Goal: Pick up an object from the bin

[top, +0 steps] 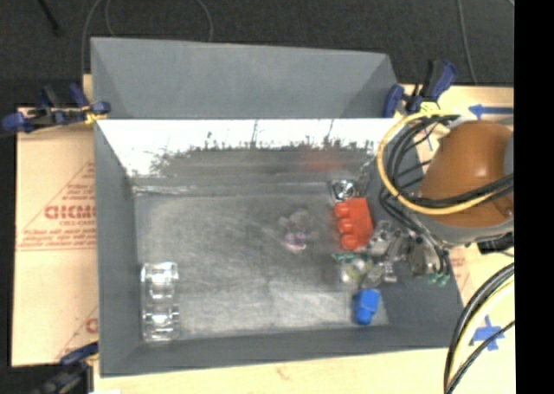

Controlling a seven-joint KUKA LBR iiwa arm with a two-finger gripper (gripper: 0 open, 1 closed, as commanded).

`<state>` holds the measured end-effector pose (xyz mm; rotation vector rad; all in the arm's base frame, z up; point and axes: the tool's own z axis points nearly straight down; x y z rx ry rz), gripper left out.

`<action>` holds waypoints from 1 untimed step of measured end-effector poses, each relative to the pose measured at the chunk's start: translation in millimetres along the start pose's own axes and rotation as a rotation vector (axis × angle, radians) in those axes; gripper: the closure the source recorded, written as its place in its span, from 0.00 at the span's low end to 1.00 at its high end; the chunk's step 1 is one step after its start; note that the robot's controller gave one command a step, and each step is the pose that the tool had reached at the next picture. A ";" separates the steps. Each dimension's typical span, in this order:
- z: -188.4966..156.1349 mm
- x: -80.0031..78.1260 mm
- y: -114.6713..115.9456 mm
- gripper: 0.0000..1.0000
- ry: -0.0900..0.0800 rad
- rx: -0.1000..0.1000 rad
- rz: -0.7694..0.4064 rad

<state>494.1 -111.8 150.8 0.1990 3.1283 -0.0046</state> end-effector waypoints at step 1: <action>-70.2 0.9 2.8 1.00 -0.003 0.001 -0.031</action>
Offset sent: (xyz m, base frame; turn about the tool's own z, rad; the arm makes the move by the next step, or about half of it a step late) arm -0.0030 0.0053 0.0657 -0.0350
